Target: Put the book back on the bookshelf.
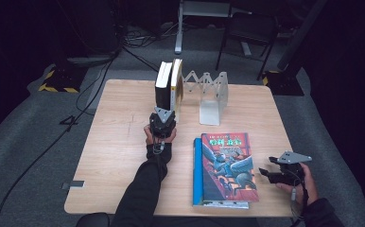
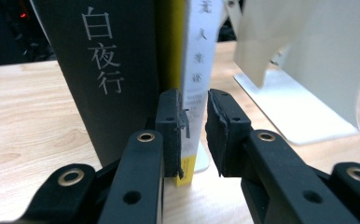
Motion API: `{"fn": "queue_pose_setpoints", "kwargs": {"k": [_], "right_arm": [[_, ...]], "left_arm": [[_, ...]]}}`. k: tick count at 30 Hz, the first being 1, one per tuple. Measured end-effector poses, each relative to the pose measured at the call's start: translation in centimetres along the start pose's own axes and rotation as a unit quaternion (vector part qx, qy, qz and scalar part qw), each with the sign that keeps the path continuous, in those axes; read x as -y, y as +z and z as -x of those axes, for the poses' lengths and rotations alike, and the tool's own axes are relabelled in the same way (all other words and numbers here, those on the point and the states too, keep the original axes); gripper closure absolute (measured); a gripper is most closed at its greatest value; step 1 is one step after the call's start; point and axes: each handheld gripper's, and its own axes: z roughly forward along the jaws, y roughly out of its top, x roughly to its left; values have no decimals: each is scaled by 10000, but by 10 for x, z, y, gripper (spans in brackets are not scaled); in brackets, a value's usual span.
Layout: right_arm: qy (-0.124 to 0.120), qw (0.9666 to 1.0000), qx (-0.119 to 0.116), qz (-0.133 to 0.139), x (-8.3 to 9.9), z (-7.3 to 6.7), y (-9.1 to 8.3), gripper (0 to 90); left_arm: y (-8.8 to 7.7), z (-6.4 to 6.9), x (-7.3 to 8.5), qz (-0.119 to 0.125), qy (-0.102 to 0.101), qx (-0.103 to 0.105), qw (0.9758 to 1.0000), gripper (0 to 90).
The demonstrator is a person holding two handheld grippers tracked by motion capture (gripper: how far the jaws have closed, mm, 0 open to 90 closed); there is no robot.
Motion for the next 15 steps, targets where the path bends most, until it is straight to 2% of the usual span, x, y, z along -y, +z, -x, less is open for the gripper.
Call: {"fn": "queue_pose_setpoints", "kwargs": {"k": [1, 2, 3, 4, 5, 6, 7, 8, 10, 11, 12, 14, 15], "right_arm": [[0, 10000, 0, 0, 0, 0, 0, 329], [-18, 10000, -6, 4, 0, 0, 0, 329], [-24, 10000, -21, -10, -1, -1, -1, 329], [-50, 10000, -28, -1, -1, -2, 0, 329], [-50, 10000, -28, -1, -1, -2, 0, 329], [-74, 10000, -32, -2, -2, -2, 0, 329], [-85, 10000, -45, -1, -2, -3, 0, 329], [-88, 9999, -49, -9, -2, -3, 0, 331], [-85, 9999, -89, -14, -2, -4, 0, 349], [-85, 9999, -89, -14, -2, -4, 0, 349], [-81, 9998, -177, -3, -2, -5, -1, 362], [-148, 9996, -218, 37, -4, -7, -1, 363], [-148, 9996, -218, 37, -4, -7, -1, 363]], "left_arm": [[0, 0, 0, 0, 0, 0, 10000, 745], [-3, 0, -1, -37, 139, 23, 9999, 745], [-10, -1, -3, -131, 464, 150, 9987, 734], [-14, -1, -3, -200, 586, 242, 9978, 723], [-14, -1, -3, -200, 586, 242, 9978, 718], [-22, -2, -3, -267, 769, 387, 9959, 712], [-25, -2, -2, -321, 849, 526, 9945, 704], [-25, -2, -2, -321, 849, 526, 9945, 703], [-36, -3, 1, -428, 1067, 816, 9900, 713], [-36, -3, 1, -428, 1067, 816, 9900, 717], [-43, -4, 5, -533, 1299, 970, 9853, 722], [-52, -5, 11, -602, 1421, 1218, 9805, 720], [-52, -5, 11, -602, 1421, 1218, 9805, 715]]}}
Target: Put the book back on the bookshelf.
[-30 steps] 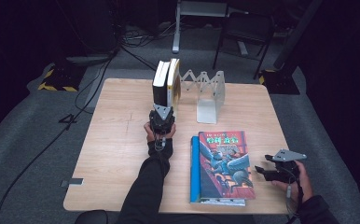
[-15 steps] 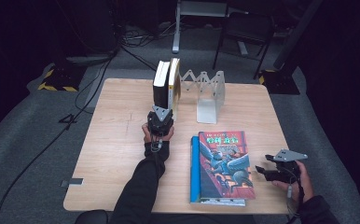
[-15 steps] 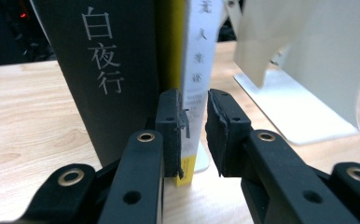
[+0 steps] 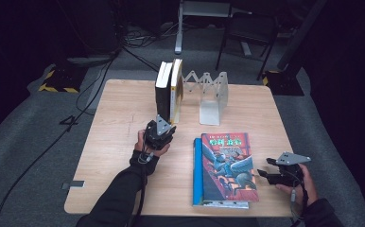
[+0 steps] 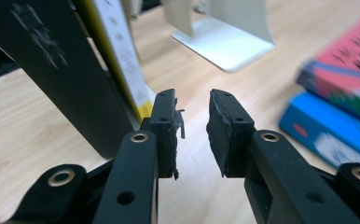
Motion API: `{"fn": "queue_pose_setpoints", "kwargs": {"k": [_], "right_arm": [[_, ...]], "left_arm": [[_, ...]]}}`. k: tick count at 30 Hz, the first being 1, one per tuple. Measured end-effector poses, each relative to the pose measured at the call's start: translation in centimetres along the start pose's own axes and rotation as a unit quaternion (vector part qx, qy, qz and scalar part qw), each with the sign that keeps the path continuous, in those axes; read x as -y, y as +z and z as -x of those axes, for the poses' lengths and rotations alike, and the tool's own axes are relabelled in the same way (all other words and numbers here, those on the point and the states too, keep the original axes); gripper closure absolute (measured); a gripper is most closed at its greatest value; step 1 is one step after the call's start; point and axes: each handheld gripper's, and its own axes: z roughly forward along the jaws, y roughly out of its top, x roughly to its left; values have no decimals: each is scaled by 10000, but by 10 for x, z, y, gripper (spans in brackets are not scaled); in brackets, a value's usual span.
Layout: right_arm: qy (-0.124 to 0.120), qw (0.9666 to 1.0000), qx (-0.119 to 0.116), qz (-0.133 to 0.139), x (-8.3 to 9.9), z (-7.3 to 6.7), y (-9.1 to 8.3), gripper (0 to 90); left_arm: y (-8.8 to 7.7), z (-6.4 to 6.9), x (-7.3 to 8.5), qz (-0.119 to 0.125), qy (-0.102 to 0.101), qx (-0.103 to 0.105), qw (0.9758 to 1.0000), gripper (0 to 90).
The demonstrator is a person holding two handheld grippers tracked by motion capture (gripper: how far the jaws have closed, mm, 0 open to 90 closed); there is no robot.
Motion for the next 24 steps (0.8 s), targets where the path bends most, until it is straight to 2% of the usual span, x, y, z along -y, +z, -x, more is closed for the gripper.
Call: {"fn": "queue_pose_setpoints", "kwargs": {"k": [1, 2, 4, 5, 6, 8, 10, 12, 14, 17, 19, 20, 21, 23, 24], "right_arm": [[-39, 10000, -36, -4, -1, -2, 0, 361], [-39, 10000, -36, -4, -1, -2, 0, 361], [-94, 9999, -51, -39, -1, -4, 0, 363], [-126, 9999, -39, -67, -2, -5, 0, 364], [-126, 9999, -39, -67, -2, -5, 0, 364], [-176, 9998, -114, -55, -3, -9, -4, 369], [-219, 9996, -183, -31, -6, -13, -8, 375], [-278, 9992, -273, -24, -7, -19, -12, 376], [-332, 9989, -312, -51, -7, -24, -16, 377], [-379, 9980, -504, 64, -6, -29, -24, 371], [-486, 9966, -658, 122, -4, -34, -31, 370], [-486, 9966, -658, 122, -4, -34, -31, 370], [-561, 9960, -698, 72, -3, -38, -35, 368], [-555, 9956, -748, 44, -1, -40, -38, 366], [-546, 9955, -772, 48, 1, -41, -39, 366]], "left_arm": [[-3, 1, 2, -18, 59, 92, 9999, 715], [-3, 1, 2, -18, 59, 92, 9999, 714], [-9, 5, 6, -127, 256, 527, 9982, 709], [-13, 11, 10, -281, 484, 708, 9959, 696], [-13, 11, 10, -281, 484, 708, 9959, 681], [-20, 17, 17, -411, 644, 973, 9923, 665], [-28, 24, 23, -529, 830, 1097, 9891, 643], [-38, 32, 31, -613, 909, 1331, 9850, 606], [-48, 39, 38, -653, 887, 1574, 9814, 575], [-56, 49, 48, -765, 892, 1721, 9781, 506], [-58, 55, 54, -933, 912, 1879, 9735, 425], [-58, 55, 54, -933, 912, 1879, 9735, 408], [-59, 59, 58, -1006, 1020, 1881, 9717, 389], [-60, 65, 61, -1088, 1115, 1979, 9678, 365], [-60, 67, 61, -1096, 1133, 1988, 9673, 360]]}}
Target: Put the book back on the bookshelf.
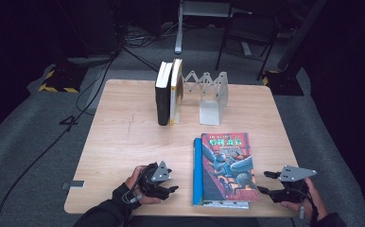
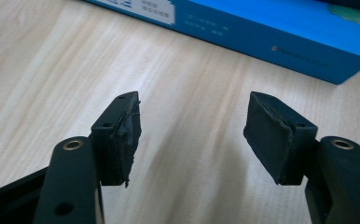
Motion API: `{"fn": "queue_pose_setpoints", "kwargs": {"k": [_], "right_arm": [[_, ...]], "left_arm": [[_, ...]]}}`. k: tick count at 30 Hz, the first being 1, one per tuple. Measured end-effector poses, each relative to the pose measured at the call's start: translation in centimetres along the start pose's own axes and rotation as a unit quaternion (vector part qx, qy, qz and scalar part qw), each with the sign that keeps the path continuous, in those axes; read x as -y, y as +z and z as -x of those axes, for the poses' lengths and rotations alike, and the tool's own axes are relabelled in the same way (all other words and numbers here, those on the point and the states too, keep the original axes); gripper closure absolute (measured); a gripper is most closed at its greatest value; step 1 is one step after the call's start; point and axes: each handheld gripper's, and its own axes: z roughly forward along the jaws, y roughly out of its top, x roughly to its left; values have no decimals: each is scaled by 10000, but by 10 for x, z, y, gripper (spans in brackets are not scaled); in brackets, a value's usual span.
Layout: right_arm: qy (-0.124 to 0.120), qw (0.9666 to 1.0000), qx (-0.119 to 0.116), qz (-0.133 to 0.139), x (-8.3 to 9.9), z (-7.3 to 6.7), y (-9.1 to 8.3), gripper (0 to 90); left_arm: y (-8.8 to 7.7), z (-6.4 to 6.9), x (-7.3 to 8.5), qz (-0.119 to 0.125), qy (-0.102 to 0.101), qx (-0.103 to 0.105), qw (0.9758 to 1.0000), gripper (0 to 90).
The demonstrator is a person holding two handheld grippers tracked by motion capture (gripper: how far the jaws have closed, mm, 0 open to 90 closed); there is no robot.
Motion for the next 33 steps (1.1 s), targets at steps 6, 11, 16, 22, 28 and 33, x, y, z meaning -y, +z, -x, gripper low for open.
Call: {"fn": "queue_pose_setpoints", "kwargs": {"k": [6, 11, 16, 22, 28, 33], "right_arm": [[-41, 10000, -77, 15, 3, -6, -7, 369], [219, 9996, -24, 181, -1, -10, -15, 397], [328, 9990, -102, 292, -9, -13, -15, 386], [376, 9984, -296, 306, -23, -18, -5, 338], [587, 9979, -271, 103, -29, -13, 13, 272], [949, 9945, -446, 56, -30, 2, 24, 166]], "left_arm": [[6, 5, 3, -118, -50, 103, 9999, 310], [11, 6, 4, -192, -29, 82, 9998, 288], [14, 5, 4, -115, -106, 190, 9997, 278], [19, 2, 6, 44, -164, 271, 9995, 221], [20, 1, 5, 25, -150, 284, 9995, 178], [22, -3, 4, -22, -144, 269, 9995, 146]]}}
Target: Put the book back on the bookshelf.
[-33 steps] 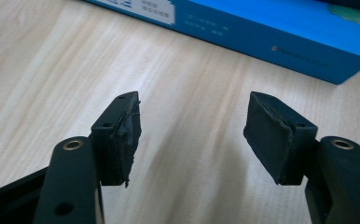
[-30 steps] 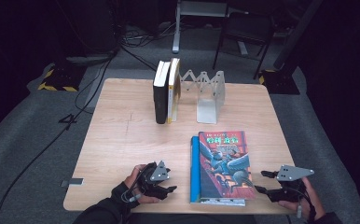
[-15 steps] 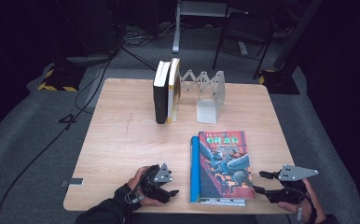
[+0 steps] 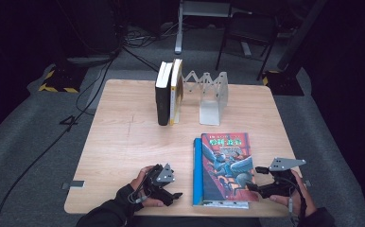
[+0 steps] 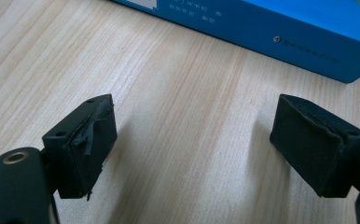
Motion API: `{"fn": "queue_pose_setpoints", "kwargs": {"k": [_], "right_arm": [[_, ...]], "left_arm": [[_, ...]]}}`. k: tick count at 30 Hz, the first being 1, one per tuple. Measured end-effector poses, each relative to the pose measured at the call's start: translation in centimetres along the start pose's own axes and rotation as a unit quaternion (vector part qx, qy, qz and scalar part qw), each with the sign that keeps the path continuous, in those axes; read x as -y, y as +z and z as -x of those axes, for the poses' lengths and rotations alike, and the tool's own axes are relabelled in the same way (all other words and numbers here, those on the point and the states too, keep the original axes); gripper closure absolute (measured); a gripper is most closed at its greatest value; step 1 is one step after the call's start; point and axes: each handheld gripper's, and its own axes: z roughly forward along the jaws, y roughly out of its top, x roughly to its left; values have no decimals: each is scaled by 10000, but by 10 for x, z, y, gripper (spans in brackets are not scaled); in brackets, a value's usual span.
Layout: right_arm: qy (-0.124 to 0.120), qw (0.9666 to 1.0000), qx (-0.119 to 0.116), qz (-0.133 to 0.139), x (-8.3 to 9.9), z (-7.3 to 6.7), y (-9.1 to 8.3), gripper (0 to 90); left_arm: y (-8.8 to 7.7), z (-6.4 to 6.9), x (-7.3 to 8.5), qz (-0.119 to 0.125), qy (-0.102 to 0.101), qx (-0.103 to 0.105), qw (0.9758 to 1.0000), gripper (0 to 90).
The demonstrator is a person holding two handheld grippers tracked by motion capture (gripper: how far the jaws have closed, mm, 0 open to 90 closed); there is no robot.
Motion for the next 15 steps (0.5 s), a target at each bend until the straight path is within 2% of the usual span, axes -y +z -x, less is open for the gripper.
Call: {"fn": "queue_pose_setpoints", "kwargs": {"k": [2, 6, 12, 15], "right_arm": [[174, 9995, -244, -59, -2, 10, 7, 113], [206, 9986, -474, -90, -8, 19, 17, 105], [184, 9987, -421, -238, -14, 17, 19, 100], [23, 9993, -264, -256, -16, 13, 18, 105]], "left_arm": [[0, 0, 0, 6, -14, 12, 10000, 146], [1, -1, -1, -10, 12, 37, 10000, 146], [2, -3, -3, -24, 7, 28, 10000, 146], [7, -8, -7, 28, -180, -113, 9998, 147]]}}
